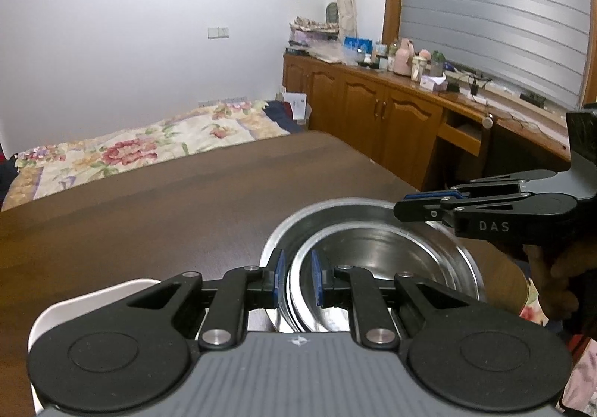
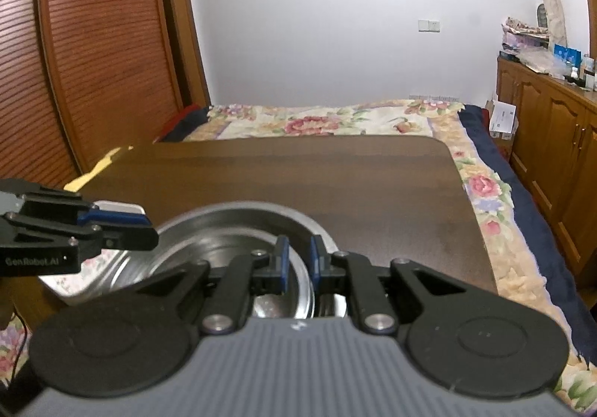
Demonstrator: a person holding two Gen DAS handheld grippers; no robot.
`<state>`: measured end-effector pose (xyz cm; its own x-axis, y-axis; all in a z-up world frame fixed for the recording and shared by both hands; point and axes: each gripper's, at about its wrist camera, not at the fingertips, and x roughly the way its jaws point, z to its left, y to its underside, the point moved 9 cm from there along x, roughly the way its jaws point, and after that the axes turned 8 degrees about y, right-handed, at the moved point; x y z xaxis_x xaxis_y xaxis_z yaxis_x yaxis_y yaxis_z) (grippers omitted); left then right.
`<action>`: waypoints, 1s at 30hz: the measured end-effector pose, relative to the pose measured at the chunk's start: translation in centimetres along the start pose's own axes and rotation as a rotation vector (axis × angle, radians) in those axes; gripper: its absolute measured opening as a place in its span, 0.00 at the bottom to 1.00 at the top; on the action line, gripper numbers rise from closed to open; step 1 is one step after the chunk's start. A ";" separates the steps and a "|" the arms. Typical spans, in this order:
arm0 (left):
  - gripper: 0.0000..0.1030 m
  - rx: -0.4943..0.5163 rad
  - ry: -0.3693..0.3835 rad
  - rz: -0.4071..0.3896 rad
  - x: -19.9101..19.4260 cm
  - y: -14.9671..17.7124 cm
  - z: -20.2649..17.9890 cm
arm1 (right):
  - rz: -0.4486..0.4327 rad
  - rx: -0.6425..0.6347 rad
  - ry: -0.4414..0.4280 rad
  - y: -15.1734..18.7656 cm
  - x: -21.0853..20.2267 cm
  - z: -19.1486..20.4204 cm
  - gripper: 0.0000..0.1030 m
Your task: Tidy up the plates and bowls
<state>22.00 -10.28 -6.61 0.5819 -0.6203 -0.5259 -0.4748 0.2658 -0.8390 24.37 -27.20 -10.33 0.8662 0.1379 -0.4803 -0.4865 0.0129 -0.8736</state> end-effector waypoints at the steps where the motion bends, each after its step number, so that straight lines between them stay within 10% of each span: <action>1: 0.20 -0.002 -0.001 -0.007 -0.1 -0.1 0.0 | -0.006 0.006 0.000 -0.2 -0.2 -0.1 0.13; 9: 0.61 -0.041 -0.008 -0.108 -1.3 -0.4 -0.3 | -0.031 0.052 0.004 -0.3 -0.7 -0.6 0.24; 16: 0.75 -0.035 -0.041 -0.161 -1.7 -0.5 -0.6 | -0.043 0.047 0.030 0.2 -0.6 -0.9 0.41; 20: 0.78 -0.043 -0.055 -0.164 -1.5 0.1 -0.4 | -0.079 0.048 0.053 0.3 -1.0 -1.0 0.62; 30: 0.68 -0.070 -0.052 -0.138 -0.5 2.0 -0.5 | -0.110 0.086 0.066 2.4 -0.4 -1.1 0.63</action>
<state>20.46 -9.79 -7.93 0.6770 -0.6081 -0.4146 -0.4321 0.1277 -0.8928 23.01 -28.33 -12.32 0.9191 0.0658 -0.3885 -0.3936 0.1095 -0.9127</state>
